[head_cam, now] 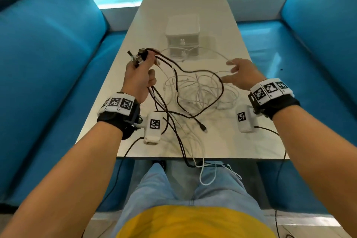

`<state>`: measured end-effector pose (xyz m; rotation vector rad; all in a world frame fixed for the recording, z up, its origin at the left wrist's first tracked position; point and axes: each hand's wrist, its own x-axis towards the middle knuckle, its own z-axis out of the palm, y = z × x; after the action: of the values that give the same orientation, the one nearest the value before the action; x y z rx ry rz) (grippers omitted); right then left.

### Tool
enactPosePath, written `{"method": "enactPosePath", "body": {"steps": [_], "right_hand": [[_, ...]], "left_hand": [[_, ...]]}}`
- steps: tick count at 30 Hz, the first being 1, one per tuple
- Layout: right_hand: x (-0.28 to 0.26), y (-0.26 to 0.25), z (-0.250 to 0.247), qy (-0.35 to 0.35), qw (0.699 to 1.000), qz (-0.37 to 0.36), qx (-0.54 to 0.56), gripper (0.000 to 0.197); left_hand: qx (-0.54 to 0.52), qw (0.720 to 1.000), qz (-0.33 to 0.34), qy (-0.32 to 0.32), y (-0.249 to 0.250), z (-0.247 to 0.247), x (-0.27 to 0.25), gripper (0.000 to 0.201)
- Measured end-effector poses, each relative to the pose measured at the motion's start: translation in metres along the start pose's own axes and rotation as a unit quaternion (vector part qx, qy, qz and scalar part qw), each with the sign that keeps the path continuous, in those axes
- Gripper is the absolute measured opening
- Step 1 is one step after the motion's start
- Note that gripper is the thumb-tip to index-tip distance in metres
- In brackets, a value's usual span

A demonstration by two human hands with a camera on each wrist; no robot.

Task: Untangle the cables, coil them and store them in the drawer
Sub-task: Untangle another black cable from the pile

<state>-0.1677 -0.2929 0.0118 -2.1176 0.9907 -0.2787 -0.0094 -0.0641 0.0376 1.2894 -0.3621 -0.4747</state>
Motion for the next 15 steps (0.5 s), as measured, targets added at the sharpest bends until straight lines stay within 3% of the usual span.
{"method": "enactPosePath", "body": {"steps": [5,8,10,15], "right_hand": [[-0.022,-0.047,-0.014,0.097,0.983,-0.142,-0.067,0.054],[-0.042,-0.086,-0.006,0.045,0.968,-0.248,0.006,0.041],[-0.054,-0.104,0.002,-0.009,0.955,-0.297,-0.010,0.034],[-0.056,-0.109,0.007,-0.016,0.942,-0.328,-0.075,0.030]], "left_hand": [[0.114,0.992,0.042,-0.041,0.000,0.013,-0.003,0.018],[0.190,0.977,0.072,-0.069,0.003,0.026,-0.006,0.017],[0.205,0.971,0.089,-0.080,0.002,0.031,-0.004,0.014],[0.211,0.970,0.091,-0.072,-0.004,0.026,0.001,0.012]]}}
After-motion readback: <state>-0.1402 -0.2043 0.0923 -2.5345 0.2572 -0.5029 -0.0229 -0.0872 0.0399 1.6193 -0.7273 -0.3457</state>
